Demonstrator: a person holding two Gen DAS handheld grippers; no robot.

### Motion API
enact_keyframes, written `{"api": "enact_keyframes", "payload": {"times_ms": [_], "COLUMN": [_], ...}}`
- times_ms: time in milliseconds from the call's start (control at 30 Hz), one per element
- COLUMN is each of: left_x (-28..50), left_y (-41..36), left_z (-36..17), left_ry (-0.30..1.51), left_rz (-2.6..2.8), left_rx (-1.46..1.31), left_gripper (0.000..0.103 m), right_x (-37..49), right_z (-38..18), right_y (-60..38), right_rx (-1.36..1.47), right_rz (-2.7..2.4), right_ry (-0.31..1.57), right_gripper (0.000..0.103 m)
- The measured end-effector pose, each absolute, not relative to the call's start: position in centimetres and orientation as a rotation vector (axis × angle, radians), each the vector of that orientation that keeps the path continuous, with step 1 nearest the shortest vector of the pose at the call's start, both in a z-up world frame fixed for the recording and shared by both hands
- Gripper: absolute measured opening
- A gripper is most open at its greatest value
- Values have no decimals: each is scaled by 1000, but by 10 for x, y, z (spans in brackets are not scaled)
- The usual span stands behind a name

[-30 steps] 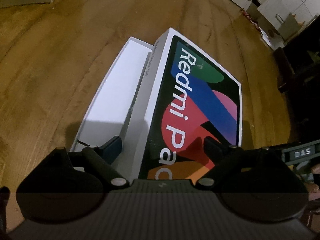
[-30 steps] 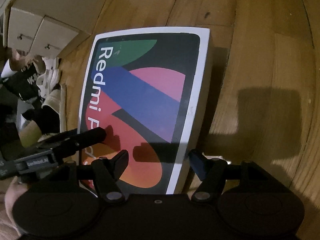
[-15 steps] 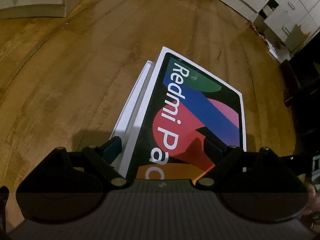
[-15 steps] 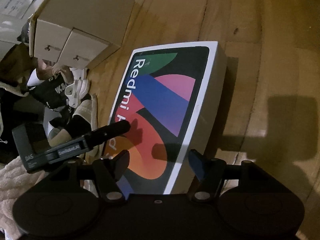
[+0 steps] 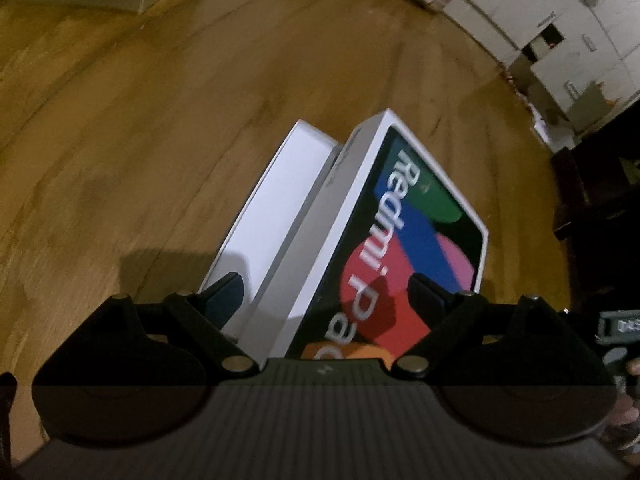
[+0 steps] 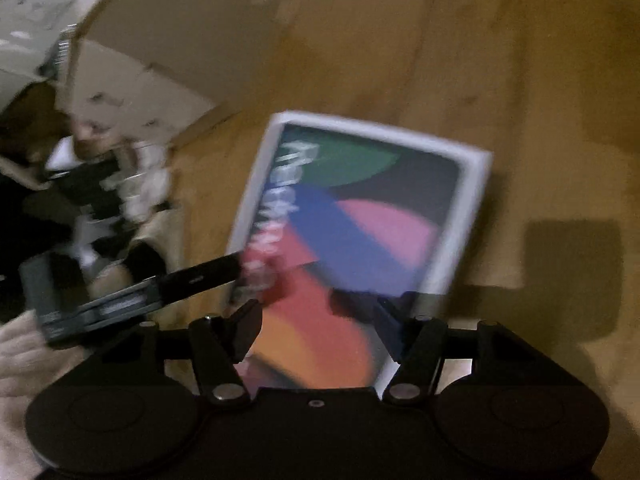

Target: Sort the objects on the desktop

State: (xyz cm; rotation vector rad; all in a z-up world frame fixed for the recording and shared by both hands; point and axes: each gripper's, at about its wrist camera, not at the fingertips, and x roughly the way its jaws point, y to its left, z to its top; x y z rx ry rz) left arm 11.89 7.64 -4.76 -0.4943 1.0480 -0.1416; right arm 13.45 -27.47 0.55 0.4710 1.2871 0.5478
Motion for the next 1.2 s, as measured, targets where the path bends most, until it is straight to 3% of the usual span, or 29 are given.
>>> {"api": "enact_keyframes", "payload": {"times_ms": [367, 1000, 1067, 1200], "left_x": [114, 115, 114, 115], "left_y": [67, 79, 82, 88], "left_z": [-56, -57, -59, -62], "left_ry": [1082, 1032, 1030, 1024], "left_rz": [-186, -109, -120, -114], "left_rx": [-450, -474, -510, -549], "left_gripper": [89, 90, 90, 90], "right_x": [130, 132, 132, 134], "right_z": [-52, -31, -30, -26], "right_y": [-284, -263, -259, -246], "right_rx": [619, 651, 659, 644], "right_rz": [467, 562, 598, 665], "right_ry": [1472, 1401, 1399, 1407], "right_gripper": [74, 77, 71, 71]}}
